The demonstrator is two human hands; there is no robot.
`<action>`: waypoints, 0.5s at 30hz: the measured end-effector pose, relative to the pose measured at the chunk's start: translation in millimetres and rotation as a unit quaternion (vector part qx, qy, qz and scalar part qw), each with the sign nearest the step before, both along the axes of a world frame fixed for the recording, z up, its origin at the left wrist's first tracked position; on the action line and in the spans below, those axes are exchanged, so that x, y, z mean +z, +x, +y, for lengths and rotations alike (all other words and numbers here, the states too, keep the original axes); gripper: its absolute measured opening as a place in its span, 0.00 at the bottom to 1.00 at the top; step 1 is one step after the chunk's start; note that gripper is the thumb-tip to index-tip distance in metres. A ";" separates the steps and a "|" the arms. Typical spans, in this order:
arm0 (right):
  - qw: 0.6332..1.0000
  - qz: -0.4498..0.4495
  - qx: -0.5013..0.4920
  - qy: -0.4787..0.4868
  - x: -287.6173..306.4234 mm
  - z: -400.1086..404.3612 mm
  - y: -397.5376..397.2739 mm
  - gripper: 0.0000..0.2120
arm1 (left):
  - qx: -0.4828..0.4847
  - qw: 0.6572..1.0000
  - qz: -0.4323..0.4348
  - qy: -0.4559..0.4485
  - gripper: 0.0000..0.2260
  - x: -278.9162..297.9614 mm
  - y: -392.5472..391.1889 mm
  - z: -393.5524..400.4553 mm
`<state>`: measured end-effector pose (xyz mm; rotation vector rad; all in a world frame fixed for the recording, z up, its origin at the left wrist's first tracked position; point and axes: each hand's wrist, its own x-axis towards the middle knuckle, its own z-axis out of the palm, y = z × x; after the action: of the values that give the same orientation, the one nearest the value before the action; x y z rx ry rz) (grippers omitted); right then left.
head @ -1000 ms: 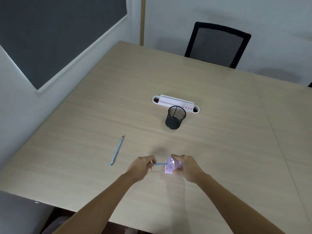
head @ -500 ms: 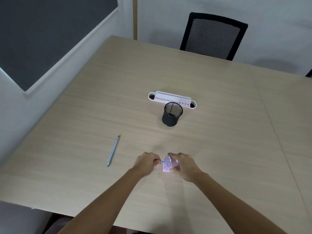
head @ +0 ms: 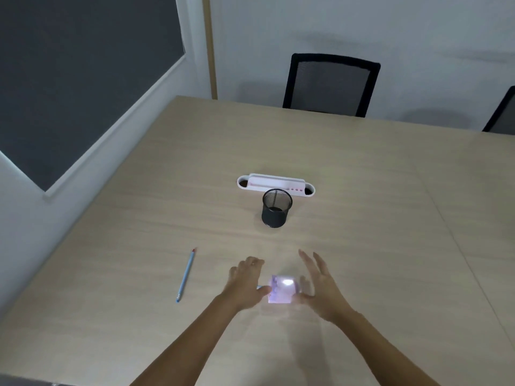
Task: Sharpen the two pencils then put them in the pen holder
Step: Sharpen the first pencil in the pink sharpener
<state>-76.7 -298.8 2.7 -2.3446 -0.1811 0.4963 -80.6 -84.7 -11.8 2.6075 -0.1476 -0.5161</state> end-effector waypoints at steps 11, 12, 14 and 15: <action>0.991 0.011 0.032 -0.132 -47.6 -5.2 -18.5 0.14 | 0.015 0.981 -0.050 0.189 0.27 -11.5 5.7 -92.1; 0.992 0.010 0.026 -0.125 -49.6 -3.5 -19.4 0.13 | 0.011 0.981 -0.064 0.184 0.27 -17.5 5.3 -90.4; 0.993 0.001 0.024 -0.116 -54.8 -1.9 -20.2 0.11 | 0.009 0.981 -0.087 0.175 0.24 -31.0 7.2 -91.1; 0.994 -0.005 0.023 -0.110 -58.0 -1.1 -19.7 0.10 | 0.011 0.979 -0.091 0.180 0.23 -31.8 7.1 -92.1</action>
<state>-96.4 -299.9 -55.3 -2.5631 -0.1930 0.5516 -73.5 -176.7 -43.7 3.0062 -0.0894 -0.3185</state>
